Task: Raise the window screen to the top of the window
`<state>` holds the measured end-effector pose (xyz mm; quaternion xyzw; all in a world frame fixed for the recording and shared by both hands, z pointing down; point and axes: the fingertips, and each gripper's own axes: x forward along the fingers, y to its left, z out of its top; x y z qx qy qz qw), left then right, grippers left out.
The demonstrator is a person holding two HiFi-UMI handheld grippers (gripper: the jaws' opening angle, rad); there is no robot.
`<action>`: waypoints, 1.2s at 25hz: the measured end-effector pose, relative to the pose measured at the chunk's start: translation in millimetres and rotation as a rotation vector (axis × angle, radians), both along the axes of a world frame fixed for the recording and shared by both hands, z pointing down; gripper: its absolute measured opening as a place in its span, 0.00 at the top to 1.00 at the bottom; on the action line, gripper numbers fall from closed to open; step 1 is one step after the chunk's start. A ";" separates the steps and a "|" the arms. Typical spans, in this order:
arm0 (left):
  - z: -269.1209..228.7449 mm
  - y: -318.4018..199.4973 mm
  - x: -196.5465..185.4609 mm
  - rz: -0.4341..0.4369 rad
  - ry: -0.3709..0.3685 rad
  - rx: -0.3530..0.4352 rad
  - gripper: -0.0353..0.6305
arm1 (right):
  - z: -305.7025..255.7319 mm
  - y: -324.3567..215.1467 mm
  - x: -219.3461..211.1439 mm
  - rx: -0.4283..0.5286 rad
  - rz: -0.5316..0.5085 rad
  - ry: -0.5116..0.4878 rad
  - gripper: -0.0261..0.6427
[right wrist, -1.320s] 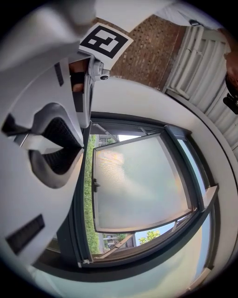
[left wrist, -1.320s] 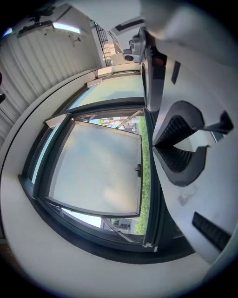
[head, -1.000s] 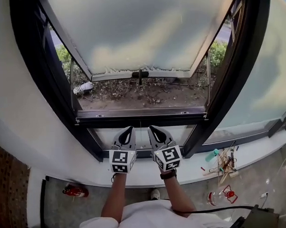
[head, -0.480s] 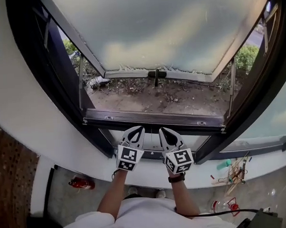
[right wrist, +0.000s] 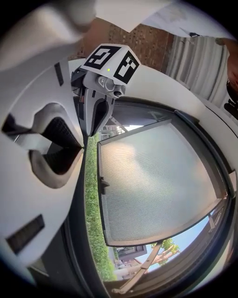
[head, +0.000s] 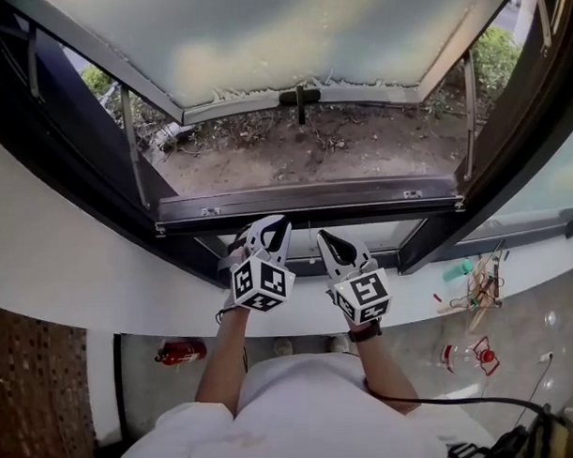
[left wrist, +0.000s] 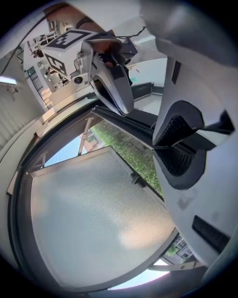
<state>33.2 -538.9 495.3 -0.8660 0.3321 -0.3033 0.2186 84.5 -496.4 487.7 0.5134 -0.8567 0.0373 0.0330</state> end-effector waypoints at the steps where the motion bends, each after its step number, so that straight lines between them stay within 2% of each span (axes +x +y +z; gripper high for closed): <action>1: 5.4 -1.5 -0.2 0.010 -0.030 0.001 0.95 | 5.9 -0.7 -1.1 -0.012 0.008 0.003 0.96; 8: 35.1 -8.2 6.8 0.095 -0.189 0.003 0.95 | 47.8 -7.5 -2.8 -0.105 0.041 0.015 0.95; 10: 37.5 -7.8 9.4 0.118 -0.237 0.034 0.94 | 65.0 -9.6 -0.9 -0.151 0.051 0.024 0.87; 13: 41.1 -6.2 8.6 0.163 -0.395 0.113 0.92 | 94.7 -14.9 0.0 -0.213 0.055 0.029 0.71; 15: 48.7 -3.7 9.9 0.192 -0.464 0.127 0.86 | 120.9 -16.7 0.2 -0.261 0.054 0.039 0.63; 17: 53.2 -1.7 12.4 0.202 -0.445 0.138 0.82 | 151.0 -17.6 -0.4 -0.315 0.045 0.053 0.61; 23: 48.6 -4.0 13.4 0.154 -0.250 0.162 0.78 | 235.7 -28.2 -4.8 -0.426 0.029 0.096 0.61; 26: 44.7 -7.9 12.3 0.102 -0.222 0.144 0.82 | 279.4 -35.5 -8.6 -0.491 0.026 0.095 0.62; 30: 44.2 -8.0 11.2 0.081 -0.192 0.142 0.84 | 344.6 -40.0 -15.6 -0.617 0.017 0.132 0.62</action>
